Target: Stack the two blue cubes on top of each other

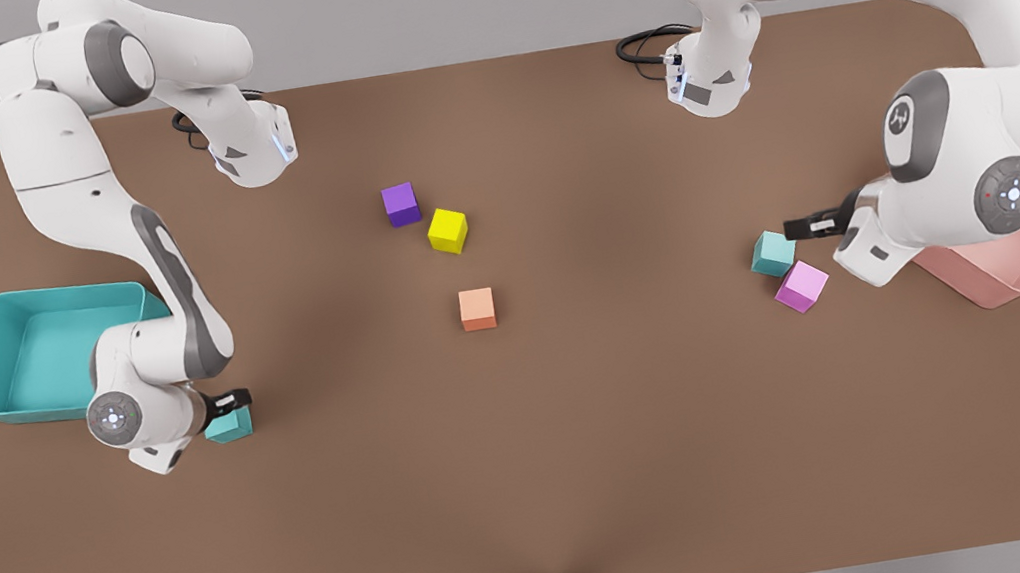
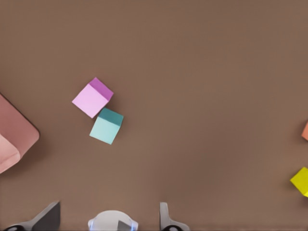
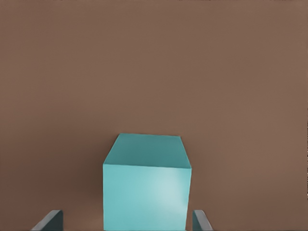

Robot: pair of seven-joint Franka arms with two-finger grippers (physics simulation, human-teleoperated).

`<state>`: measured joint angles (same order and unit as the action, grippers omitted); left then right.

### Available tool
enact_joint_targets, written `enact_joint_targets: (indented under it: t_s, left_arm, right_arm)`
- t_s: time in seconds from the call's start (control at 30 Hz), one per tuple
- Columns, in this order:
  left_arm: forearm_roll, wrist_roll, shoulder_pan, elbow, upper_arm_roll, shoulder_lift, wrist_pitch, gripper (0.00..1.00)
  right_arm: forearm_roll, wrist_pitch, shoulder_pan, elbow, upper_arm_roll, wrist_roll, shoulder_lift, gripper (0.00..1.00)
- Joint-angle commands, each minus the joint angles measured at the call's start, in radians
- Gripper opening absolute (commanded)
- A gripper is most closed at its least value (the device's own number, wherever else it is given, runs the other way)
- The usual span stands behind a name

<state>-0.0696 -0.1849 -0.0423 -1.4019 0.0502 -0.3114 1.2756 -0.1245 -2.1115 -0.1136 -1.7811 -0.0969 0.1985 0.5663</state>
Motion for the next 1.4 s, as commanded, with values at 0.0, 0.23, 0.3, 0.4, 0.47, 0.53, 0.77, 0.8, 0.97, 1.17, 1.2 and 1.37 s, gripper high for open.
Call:
enact_joint_targets:
  t_s: [0.0,0.23,0.3,0.4,0.47,0.53,0.77,0.8,0.97,1.17,1.2,1.37]
  left_arm:
    - [0.002,0.004,0.001,-0.064,-0.004,0.041,0.045,1.0]
    - [-0.001,0.004,-0.027,-0.247,-0.024,0.118,0.222,1.0]
    - [-0.001,0.004,-0.027,-0.266,-0.024,0.12,0.226,1.0]
    - [-0.001,0.004,-0.027,-0.357,-0.027,0.155,0.29,1.0]
    - [-0.001,0.004,-0.028,-0.4,-0.027,0.175,0.337,1.0]
    - [-0.001,0.004,-0.028,-0.422,-0.027,0.173,0.369,1.0]
    - [-0.001,0.35,-0.028,-0.491,-0.053,0.172,0.396,1.0]
    - [0.002,0.438,-0.028,-0.505,-0.053,0.172,0.396,1.0]
    - [0.013,0.438,-0.025,-0.588,-0.058,0.17,0.497,1.0]
    - [0.053,0.558,-0.015,-0.779,-0.058,0.173,0.745,1.0]
    - [0.053,0.593,-0.001,-0.779,-0.059,0.172,0.754,1.0]
    - [0.054,0.667,0.013,-0.87,-0.078,0.167,0.913,1.0]
  right_arm:
    - [0.002,-0.056,-0.006,-0.003,0.0,0.053,0.001,1.0]
    - [0.017,-0.085,-0.015,-0.006,-0.001,0.052,0.033,1.0]
    - [0.019,-0.102,-0.017,-0.004,0.0,0.05,0.053,1.0]
    - [0.019,-0.136,-0.017,-0.004,-0.001,0.045,0.087,1.0]
    - [0.025,-0.147,-0.017,0.0,0.0,0.044,0.104,1.0]
    - [0.025,-0.15,-0.026,0.005,-0.001,0.045,0.103,0.98]
    - [0.075,-0.074,-0.015,0.031,-0.023,0.044,0.058,0.39]
    - [0.097,-0.062,-0.015,0.032,-0.053,0.044,0.044,0.39]
    - [0.126,0.004,0.224,0.193,-0.277,-0.626,0.075,0.4]
    - [0.111,-0.034,0.722,0.822,-0.106,-1.215,0.46,0.41]
    - [0.111,-0.061,0.756,0.848,-0.08,-1.248,0.489,0.41]
    - [0.111,-0.13,0.867,0.856,0.06,-1.304,0.538,0.41]
